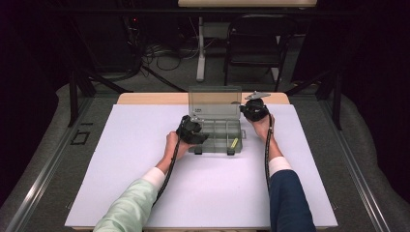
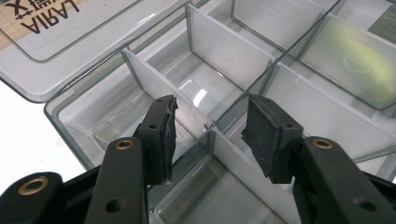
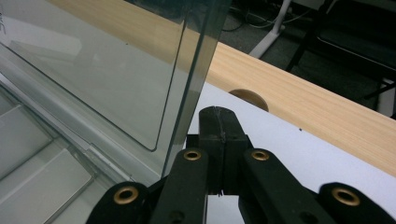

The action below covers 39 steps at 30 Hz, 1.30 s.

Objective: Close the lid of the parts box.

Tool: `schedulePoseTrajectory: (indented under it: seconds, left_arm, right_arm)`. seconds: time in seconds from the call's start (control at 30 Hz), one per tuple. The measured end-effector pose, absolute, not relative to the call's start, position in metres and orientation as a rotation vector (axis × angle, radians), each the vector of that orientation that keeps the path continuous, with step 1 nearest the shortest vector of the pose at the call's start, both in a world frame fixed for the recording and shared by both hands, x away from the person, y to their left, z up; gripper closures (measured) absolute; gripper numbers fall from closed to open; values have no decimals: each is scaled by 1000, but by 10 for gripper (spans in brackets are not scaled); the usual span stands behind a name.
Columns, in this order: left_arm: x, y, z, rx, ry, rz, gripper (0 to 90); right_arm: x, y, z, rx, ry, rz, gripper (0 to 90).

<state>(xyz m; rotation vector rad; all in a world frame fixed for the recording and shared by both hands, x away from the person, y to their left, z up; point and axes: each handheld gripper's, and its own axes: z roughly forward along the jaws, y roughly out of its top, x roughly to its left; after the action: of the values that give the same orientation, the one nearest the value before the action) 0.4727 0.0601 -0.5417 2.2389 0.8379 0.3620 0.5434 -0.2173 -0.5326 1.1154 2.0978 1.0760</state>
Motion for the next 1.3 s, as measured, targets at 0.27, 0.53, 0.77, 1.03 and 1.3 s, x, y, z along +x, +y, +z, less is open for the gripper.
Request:
schedulePoseTrajectory:
  seconds: [0.27, 0.53, 0.77, 1.03, 1.3]
  left_arm:
    - [473, 61, -542, 2234, 842, 358, 521]
    - [474, 61, -543, 2222, 837, 356, 500]
    - [474, 61, -543, 2215, 814, 353, 431]
    - [470, 63, -529, 2158, 780, 409, 227]
    - [473, 77, -515, 2099, 826, 507, 46]
  right_arm:
    - [538, -218, -528, 1087, 2086, 1101, 900]
    - [535, -220, -525, 1054, 2086, 1113, 900]
    - [533, -221, -526, 1033, 2086, 1123, 900]
    - [531, -221, -525, 1025, 2089, 1128, 900]
    - [530, -222, -525, 1022, 2086, 1134, 900]
